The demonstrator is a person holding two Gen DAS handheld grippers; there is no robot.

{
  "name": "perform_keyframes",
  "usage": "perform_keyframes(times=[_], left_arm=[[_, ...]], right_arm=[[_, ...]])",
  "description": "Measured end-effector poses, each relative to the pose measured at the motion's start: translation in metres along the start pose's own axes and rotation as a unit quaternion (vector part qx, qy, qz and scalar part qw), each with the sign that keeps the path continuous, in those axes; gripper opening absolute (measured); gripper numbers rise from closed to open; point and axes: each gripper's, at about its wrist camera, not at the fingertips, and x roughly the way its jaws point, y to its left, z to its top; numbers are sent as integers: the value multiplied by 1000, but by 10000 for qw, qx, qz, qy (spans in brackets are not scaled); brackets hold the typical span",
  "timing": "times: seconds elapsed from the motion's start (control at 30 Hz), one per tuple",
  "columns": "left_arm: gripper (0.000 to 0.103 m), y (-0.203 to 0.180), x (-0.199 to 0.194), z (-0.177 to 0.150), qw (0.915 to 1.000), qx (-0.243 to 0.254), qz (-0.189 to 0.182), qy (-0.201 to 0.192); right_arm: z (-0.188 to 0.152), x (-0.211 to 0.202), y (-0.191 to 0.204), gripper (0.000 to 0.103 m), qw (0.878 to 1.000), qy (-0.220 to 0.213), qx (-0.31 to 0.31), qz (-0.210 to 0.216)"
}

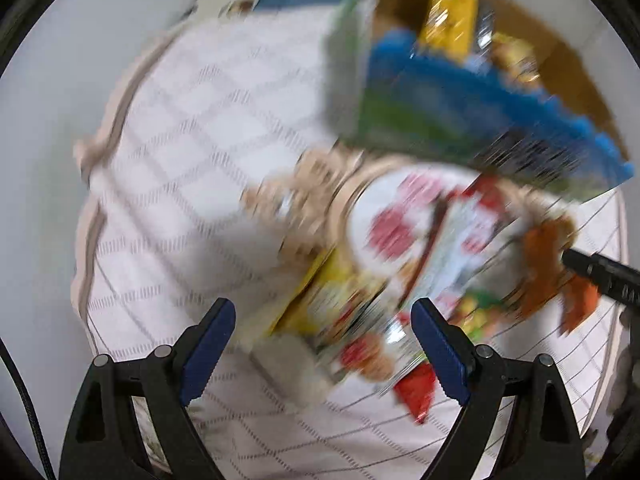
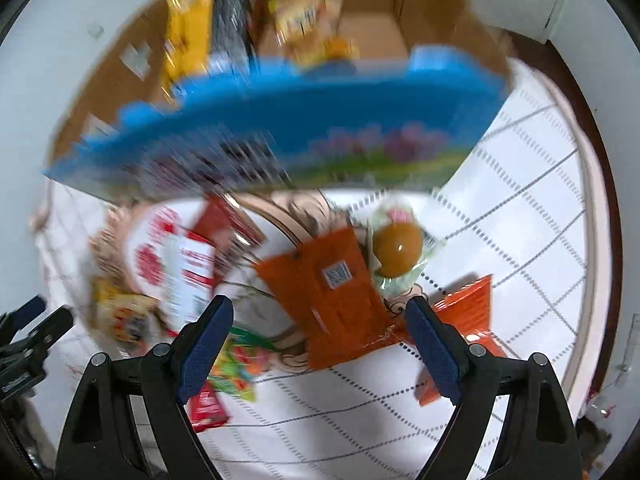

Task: Organize snacks
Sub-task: 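Grasp the white cookie packet with the left tool while the right tool grasps an orange packet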

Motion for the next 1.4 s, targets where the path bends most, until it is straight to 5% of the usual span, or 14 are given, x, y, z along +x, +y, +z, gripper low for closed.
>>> perform_keyframes(times=[0.17,0.33,0.47,0.67,0.7,0.8,1.0,1.07,1.2,1.27,1.37,1.4], left_arm=[[90,15,28,-23,9984,-316,-92,454],[90,1,41,-45,9925,-633,-553,888],[90,-16,57,-53,9843,-841,-921,1247],[87,-15,97,-51,9603,-1894,-1249,1623],[69,-17,100,-49,9588,-1993,-1328,1529],[54,-26,110,-38,9697,-1724,-1049,1379],[53,-70,105,-39,9966,-69,-289,764],[55,-80,105,-43,9968,382,-114,690],[66,-74,114,-56,9950,270,-341,895],[68,-73,116,-64,9948,245,-393,911],[66,-65,121,-64,9950,220,-379,895],[54,-68,117,-66,9956,172,-376,846]], right_arm=[[-4,37,6,87,9992,191,-274,-218],[-19,52,10,53,9977,436,-365,-379],[-38,50,5,51,9969,684,-265,-276],[-66,52,-8,51,9961,809,-26,-356],[-70,52,-9,51,9959,834,37,-337],[-82,50,-14,51,9951,936,244,-202],[-105,50,-21,51,9928,1166,287,-20],[-110,53,-20,53,9920,1237,249,27],[-119,53,-23,71,9922,1213,267,52],[-125,56,-27,71,9924,1202,262,9],[-128,65,-33,71,9926,1168,282,-148],[-129,68,-37,67,9928,1144,338,-125]])
